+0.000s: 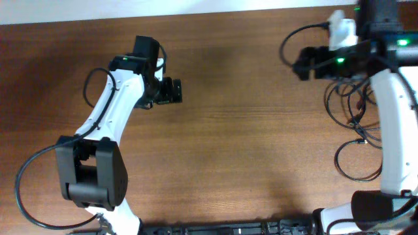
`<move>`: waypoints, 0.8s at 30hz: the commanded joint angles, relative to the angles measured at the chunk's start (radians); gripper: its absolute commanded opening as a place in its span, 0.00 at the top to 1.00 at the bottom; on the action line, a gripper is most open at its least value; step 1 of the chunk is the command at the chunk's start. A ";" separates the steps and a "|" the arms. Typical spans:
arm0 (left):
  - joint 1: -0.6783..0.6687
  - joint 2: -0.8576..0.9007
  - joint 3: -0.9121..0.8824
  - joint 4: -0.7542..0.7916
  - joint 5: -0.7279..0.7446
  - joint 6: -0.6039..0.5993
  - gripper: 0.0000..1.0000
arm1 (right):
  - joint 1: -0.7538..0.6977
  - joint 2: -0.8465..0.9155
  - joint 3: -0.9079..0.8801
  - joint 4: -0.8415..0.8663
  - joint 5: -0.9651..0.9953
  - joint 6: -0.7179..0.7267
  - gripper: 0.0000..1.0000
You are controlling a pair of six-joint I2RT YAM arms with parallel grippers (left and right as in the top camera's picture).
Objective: Untangle cables
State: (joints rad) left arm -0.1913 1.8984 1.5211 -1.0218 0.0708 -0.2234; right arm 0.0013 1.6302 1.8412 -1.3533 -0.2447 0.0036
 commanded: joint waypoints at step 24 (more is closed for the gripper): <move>0.004 -0.600 -0.422 0.070 -0.094 0.019 0.01 | 0.204 -0.587 -0.849 0.460 0.190 0.097 0.00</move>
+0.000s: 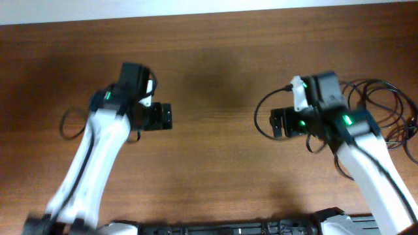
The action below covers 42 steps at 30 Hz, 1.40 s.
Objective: Untangle cables
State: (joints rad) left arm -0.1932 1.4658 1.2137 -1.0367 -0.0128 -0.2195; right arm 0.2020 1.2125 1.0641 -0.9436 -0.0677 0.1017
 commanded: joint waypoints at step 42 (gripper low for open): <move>0.006 -0.612 -0.397 0.299 -0.010 0.008 0.01 | -0.199 -1.090 -0.518 0.354 0.027 -0.022 0.00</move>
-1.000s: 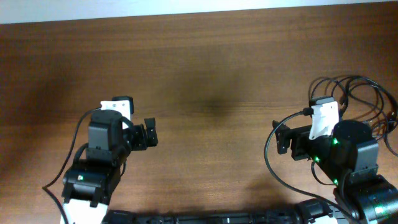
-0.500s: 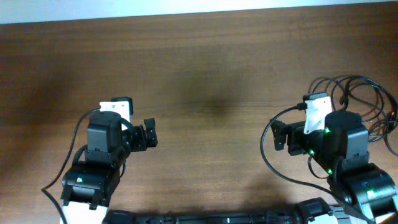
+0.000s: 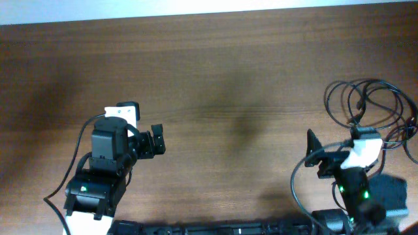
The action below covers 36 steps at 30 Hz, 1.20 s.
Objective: Untangle cables
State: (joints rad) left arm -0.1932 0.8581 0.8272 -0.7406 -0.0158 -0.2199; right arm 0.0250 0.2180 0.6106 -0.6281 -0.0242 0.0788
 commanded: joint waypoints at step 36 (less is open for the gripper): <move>0.006 -0.005 -0.011 0.003 -0.007 0.009 0.01 | -0.026 -0.214 -0.605 0.555 -0.046 -0.041 0.02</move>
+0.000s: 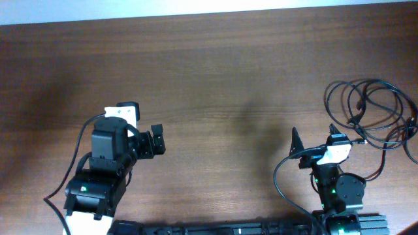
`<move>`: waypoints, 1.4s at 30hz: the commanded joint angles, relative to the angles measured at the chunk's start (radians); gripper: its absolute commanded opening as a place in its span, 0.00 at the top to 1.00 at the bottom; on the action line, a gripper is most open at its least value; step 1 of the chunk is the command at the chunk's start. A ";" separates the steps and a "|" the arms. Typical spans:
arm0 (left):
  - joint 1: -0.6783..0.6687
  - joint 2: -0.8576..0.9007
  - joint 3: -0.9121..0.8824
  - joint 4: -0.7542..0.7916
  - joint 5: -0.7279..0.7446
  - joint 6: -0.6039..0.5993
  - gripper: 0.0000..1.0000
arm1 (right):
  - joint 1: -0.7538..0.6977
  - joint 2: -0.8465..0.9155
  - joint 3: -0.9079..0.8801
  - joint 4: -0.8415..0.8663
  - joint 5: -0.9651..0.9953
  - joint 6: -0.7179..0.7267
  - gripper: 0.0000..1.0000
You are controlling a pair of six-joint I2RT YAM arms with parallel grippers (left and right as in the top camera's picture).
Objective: Untangle cables
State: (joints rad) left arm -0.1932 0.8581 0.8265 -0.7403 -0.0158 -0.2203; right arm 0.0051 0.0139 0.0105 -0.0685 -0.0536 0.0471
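Note:
A loose bundle of thin black cables (pixel 369 108) lies in overlapping loops on the wooden table (pixel 222 78) at the far right. More loops run off the right edge. My right gripper (pixel 298 150) sits folded back at the near right. It points left, apart from the cables, with nothing seen in it, and its finger gap is not readable. At the near left my left gripper (pixel 157 140) points right. Its fingers are apart and empty.
Both arm bases and a black rail (pixel 222 228) line the front edge. The right arm's own black lead (pixel 281 186) curves beside its base. A pale wall strip (pixel 196 6) runs along the far edge.
The right arm has folded further back, and its gripper now sits a little more to the left. The left arm and the cable bundle have not moved.
At first the left arm reached out over the far left and the right arm stretched over the cables at the far right. Then both grippers hung nearer the middle, with the cables lying free. Later both arms were folded at the front edge, and they stay there.

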 commanded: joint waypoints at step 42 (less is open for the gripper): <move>0.020 -0.676 -0.737 0.932 0.008 0.014 0.01 | -0.006 -0.010 -0.005 -0.004 -0.017 -0.009 0.02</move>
State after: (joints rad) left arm -0.1917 0.2802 0.1978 0.0956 -0.0116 -0.2199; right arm 0.0051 0.0120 0.0105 -0.0681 -0.0540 0.0452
